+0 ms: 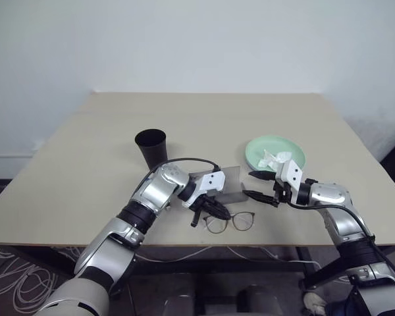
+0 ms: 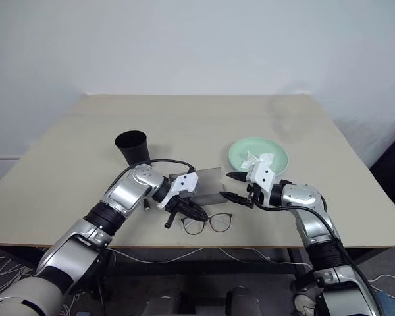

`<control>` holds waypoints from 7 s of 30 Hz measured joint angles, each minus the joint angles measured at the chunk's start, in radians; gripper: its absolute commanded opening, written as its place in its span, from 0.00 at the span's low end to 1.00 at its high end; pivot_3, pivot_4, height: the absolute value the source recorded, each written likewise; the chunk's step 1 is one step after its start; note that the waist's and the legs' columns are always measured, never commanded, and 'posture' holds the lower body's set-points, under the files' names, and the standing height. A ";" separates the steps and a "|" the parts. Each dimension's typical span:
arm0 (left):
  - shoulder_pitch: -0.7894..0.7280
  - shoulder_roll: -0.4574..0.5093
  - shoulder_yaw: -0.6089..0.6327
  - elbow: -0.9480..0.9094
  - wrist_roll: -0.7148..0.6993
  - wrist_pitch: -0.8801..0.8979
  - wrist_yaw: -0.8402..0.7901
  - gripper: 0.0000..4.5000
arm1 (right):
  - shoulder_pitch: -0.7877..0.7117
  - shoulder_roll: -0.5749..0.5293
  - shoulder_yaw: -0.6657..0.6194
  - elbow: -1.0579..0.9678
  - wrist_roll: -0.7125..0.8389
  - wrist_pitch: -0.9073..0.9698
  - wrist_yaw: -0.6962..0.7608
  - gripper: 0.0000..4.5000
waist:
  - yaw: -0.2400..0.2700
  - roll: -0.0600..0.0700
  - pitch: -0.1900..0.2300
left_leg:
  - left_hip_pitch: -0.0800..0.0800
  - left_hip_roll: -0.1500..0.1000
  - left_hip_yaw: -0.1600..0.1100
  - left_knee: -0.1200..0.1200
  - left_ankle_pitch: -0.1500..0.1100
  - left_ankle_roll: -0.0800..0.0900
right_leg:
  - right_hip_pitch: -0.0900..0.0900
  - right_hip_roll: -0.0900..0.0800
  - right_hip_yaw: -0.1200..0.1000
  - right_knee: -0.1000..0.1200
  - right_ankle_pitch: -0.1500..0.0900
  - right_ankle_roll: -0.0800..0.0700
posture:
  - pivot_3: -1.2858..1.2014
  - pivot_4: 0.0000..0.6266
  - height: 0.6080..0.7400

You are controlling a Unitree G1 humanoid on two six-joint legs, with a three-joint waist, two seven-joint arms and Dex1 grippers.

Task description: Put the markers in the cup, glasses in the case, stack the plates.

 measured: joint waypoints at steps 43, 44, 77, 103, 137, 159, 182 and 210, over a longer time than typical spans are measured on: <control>-0.194 0.006 0.151 0.370 0.092 -0.314 0.137 0.02 | -0.011 -0.037 -0.066 0.041 0.044 0.014 0.071 0.67 | 0.000 0.000 0.000 | -0.001 -0.001 0.001 0.000 0.001 0.000 | -0.001 0.000 0.000 0.000 0.001 0.001 | 0.52 0.00 1.00; -0.196 0.001 0.151 0.378 0.097 -0.319 0.132 0.02 | -0.003 -0.037 -0.065 0.036 0.044 0.018 0.068 0.67 | 0.000 0.000 0.000 | -0.001 -0.001 0.001 0.001 0.001 0.000 | -0.001 0.000 0.000 0.001 0.001 0.001 | 0.52 0.00 1.00; -0.164 -0.057 0.170 0.354 0.110 -0.318 0.175 0.30 | 0.000 -0.029 -0.053 0.034 0.043 0.027 0.053 0.67 | 0.001 0.000 0.000 | -0.001 -0.001 0.000 0.002 0.000 0.002 | 0.000 0.000 0.000 0.001 0.001 0.001 | 0.52 0.00 1.00; -0.279 -0.044 0.189 0.679 0.266 -0.472 0.361 0.00 | -0.004 -0.035 -0.045 -0.037 0.045 0.027 0.051 0.67 | 0.000 -0.001 0.000 | -0.001 -0.001 0.001 0.003 0.000 0.004 | -0.001 -0.001 0.000 0.001 0.002 0.002 | 0.52 0.00 1.00; 0.451 -0.118 0.483 -0.620 0.092 0.391 0.876 0.00 | -0.036 -0.032 -0.041 -0.043 0.054 0.042 0.073 0.67 | 0.001 -0.001 0.000 | 0.001 0.000 -0.001 0.008 0.001 0.002 | -0.002 -0.002 0.001 0.010 0.003 0.000 | 0.52 0.00 1.00; 0.393 -0.348 0.655 -0.599 0.123 0.696 1.406 0.65 | -0.039 -0.017 -0.037 -0.029 0.055 0.066 0.087 0.67 | 0.001 -0.002 0.000 | -0.001 0.000 0.001 0.006 0.001 0.001 | -0.007 -0.002 0.002 0.009 0.005 -0.002 | 0.52 0.00 1.00; 0.326 -0.367 0.691 -0.503 0.077 0.772 1.492 0.22 | 0.008 -0.019 -0.049 -0.064 0.054 0.066 0.042 0.67 | 0.001 -0.002 0.000 | -0.002 0.000 0.002 0.003 0.001 0.001 | -0.011 -0.002 0.004 0.009 0.006 -0.002 | 0.52 0.00 1.00; 0.102 -0.083 0.481 -0.218 0.123 -0.205 1.323 0.01 | -0.039 -0.005 -0.050 -0.006 0.049 0.021 0.008 0.67 | 0.001 -0.002 0.001 | -0.002 -0.001 0.004 -0.008 0.005 -0.003 | -0.011 0.001 0.005 0.001 0.009 -0.008 | 0.52 0.00 1.00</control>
